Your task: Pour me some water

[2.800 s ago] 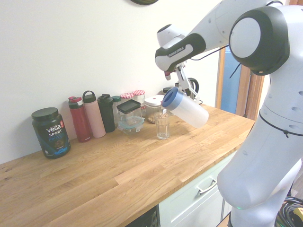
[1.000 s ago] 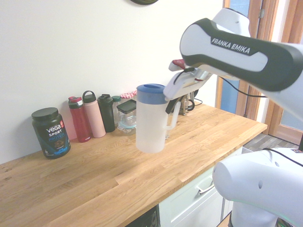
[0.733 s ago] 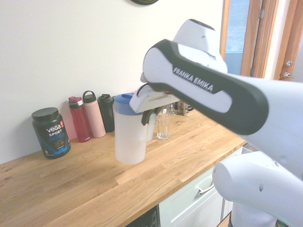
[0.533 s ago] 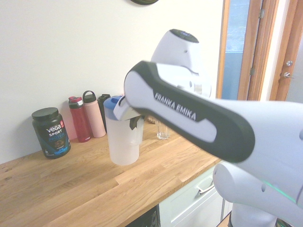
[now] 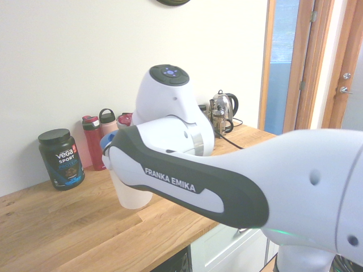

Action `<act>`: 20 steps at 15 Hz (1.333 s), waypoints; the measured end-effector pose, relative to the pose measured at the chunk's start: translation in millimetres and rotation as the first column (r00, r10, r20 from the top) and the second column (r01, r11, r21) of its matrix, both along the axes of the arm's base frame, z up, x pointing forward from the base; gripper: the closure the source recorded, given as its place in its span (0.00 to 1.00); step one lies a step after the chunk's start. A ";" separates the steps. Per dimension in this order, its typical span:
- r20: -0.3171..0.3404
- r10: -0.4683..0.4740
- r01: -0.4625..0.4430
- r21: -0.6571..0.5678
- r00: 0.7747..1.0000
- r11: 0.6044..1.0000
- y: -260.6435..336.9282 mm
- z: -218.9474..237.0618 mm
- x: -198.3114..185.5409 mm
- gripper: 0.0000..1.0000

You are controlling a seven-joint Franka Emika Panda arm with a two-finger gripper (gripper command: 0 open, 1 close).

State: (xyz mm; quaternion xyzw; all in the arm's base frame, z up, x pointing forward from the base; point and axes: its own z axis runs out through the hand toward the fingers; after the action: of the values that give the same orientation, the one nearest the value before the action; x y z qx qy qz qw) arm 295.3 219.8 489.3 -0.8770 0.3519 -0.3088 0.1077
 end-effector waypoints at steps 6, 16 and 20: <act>-0.063 -0.007 0.006 -0.028 0.998 1.000 21.7 -3.0 31.5 1.00; -0.168 0.062 -0.033 0.167 0.984 0.985 -2.0 -0.7 67.4 1.00; -0.103 0.069 -0.058 0.109 0.992 0.992 8.5 -10.9 57.6 1.00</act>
State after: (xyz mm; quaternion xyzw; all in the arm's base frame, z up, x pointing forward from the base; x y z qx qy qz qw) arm 353.0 228.3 478.4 -0.8960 0.3450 -0.2390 0.1448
